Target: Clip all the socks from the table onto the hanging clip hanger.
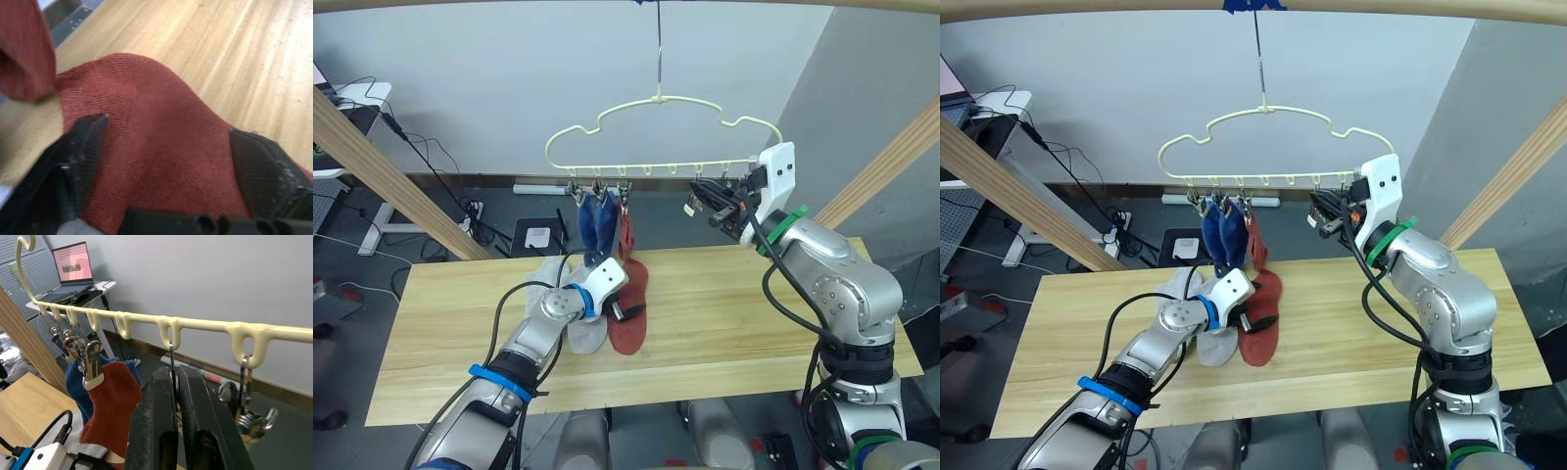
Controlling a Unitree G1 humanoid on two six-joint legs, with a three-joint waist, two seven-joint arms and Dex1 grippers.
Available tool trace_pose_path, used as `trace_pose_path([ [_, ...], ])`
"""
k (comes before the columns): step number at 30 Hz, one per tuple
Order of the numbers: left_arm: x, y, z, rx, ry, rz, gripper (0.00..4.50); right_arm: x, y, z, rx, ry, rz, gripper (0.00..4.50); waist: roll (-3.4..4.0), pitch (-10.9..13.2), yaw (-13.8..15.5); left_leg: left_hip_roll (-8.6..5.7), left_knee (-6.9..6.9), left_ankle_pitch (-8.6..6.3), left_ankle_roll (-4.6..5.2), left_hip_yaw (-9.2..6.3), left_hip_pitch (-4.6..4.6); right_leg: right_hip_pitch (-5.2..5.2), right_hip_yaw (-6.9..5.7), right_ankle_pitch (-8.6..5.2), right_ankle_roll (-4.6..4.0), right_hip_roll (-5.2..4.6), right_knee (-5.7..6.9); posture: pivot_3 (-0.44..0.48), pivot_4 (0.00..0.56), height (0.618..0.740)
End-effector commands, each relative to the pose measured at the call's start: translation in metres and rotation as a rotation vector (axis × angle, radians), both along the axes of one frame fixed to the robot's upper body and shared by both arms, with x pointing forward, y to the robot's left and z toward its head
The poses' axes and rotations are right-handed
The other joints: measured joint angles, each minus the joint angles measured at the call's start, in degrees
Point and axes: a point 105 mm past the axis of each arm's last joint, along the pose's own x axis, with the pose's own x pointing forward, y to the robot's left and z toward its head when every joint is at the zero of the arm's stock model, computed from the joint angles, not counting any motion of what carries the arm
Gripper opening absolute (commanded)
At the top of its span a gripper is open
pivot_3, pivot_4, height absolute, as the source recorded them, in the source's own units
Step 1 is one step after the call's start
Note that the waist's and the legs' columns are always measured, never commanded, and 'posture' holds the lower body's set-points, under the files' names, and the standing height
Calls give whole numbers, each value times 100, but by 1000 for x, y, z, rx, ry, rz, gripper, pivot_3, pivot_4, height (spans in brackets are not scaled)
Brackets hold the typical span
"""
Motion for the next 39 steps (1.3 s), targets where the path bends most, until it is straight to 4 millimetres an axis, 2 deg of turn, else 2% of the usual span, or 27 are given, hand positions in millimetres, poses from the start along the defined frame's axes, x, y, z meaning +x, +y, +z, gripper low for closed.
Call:
trace_pose_path([
  [1, -10, -6, -10, 17, 28, -48, 3171, -3, -2, -1, 5, 6, -8, 0, 0, -1, -20, 0, 0, 1, 1, 0, 0, 0, 0, 0, 0, 0, 0, -201, 291, 740],
  [8, -15, -10, -3, -20, -3, -76, 1719, -3, -3, -1, 5, 8, -13, 0, 1, -1, -50, 0, -1, 2, 3, -1, 0, 0, 0, 1, -1, 0, 1, -194, 285, 740],
  [11, -23, -13, 11, -72, -60, -108, 1212, -1, -4, -2, 2, 9, -10, 0, 2, -3, -57, 0, -2, 2, 3, -1, -1, -2, 1, 1, -1, 0, 0, -178, 276, 740],
  [15, -28, -18, 35, -146, -156, -134, 56, 0, -5, -5, -3, 22, -1, 0, 2, -3, -40, 1, -4, 2, 3, -2, -2, -4, 0, 1, -2, 0, 1, -166, 269, 740],
  [20, -33, -18, 50, -187, -206, -151, 21, 2, -7, -7, -7, 40, 8, 0, 1, -5, -38, 1, -2, 3, 3, 0, -1, -3, 1, 1, -1, 0, 0, -161, 270, 740],
  [23, -40, -24, 69, -238, -297, -199, 21, 5, -11, -7, 4, 65, 9, 0, 1, -5, -46, 1, -3, 3, 4, 0, -1, -3, 1, 1, -1, 0, 0, -157, 270, 740],
  [27, -50, -27, 102, -247, -529, -293, 21, 5, -15, -8, 51, 151, 35, 0, 0, -6, -21, 1, -3, 3, 4, -1, -3, -3, 1, 1, -2, -1, -2, -161, 270, 740],
  [31, -60, -25, 124, -225, -746, -367, 21, 4, -19, -8, 107, 260, 62, 0, 2, -10, -21, 1, -4, 3, 4, -1, -2, -2, 2, 1, -3, -1, -2, -164, 272, 740],
  [39, -45, -14, 141, -172, -949, -300, 21, -2, -21, -1, 197, 430, 140, 0, 0, -13, -18, 0, -3, 5, 8, 2, -4, -1, 3, 1, -2, 0, -3, -175, 273, 740],
])
